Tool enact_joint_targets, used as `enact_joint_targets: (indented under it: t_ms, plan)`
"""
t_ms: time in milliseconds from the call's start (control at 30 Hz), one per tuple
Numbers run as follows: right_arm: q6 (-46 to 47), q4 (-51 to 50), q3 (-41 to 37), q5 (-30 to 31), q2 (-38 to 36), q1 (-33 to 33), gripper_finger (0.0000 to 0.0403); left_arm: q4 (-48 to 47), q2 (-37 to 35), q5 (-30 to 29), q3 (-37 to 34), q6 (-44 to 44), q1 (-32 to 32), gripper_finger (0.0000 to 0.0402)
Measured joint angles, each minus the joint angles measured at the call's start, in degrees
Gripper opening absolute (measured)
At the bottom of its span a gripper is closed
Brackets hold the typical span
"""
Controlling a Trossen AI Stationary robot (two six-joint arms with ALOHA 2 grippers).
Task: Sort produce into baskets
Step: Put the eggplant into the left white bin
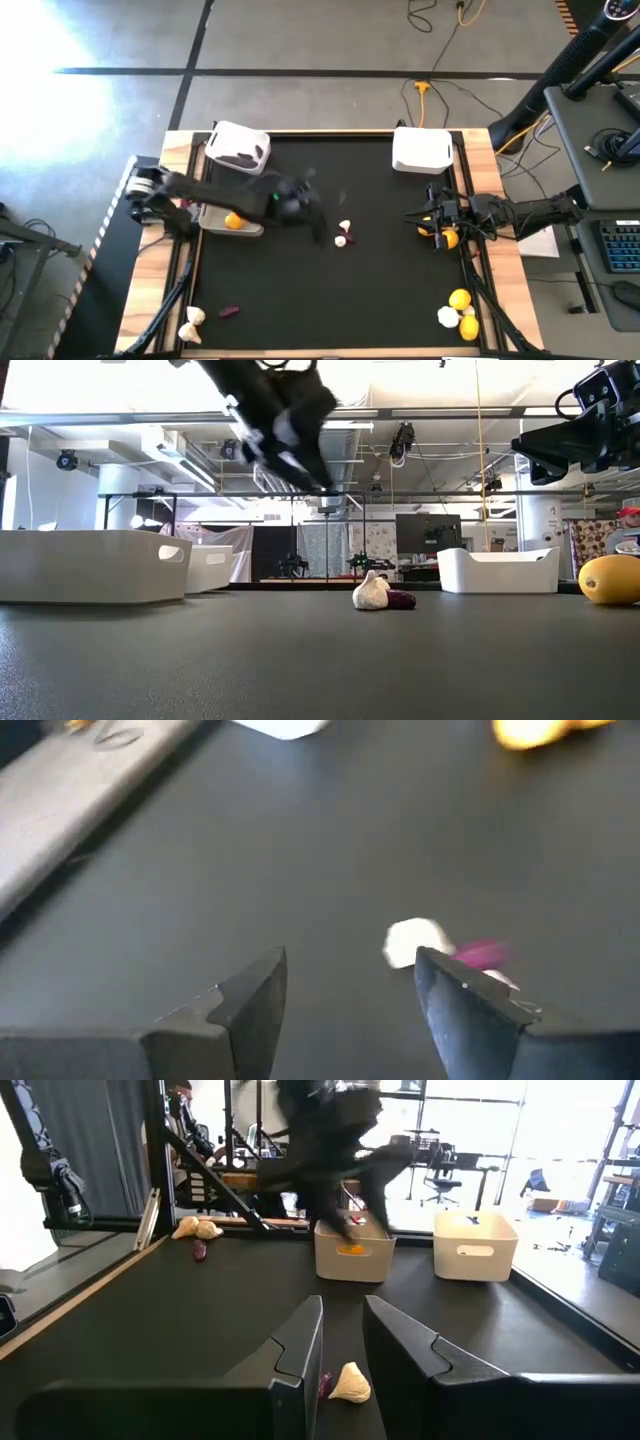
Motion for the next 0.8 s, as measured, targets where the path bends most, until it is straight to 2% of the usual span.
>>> enact_joint_targets:
  t_ms: [133, 433, 600, 800]
  plan:
    - [0.0, 0.01, 0.01, 0.0, 0.0, -0.01, 0.0068, 9.36, 8.14, 1.87, 2.26, 1.65, -3.06, 0.0203]
    - [0.0, 0.01, 0.01, -0.01, 0.0, 0.0, 0.0068, 8.25, 22.82, 1.9, 13.22, 4.96, -3.26, 0.0203]
    - [0.0, 0.01, 0.01, 0.01, 0.0, -0.01, 0.0068, 2.67, 26.66, 1.91, 17.76, 3.02, -3.29, 0.0203]
    - [0.0, 0.01, -0.01, 0.01, 0.0, -0.01, 0.0068, 2.03, 27.21, 1.9, 18.31, 2.1, -3.26, 0.0203]
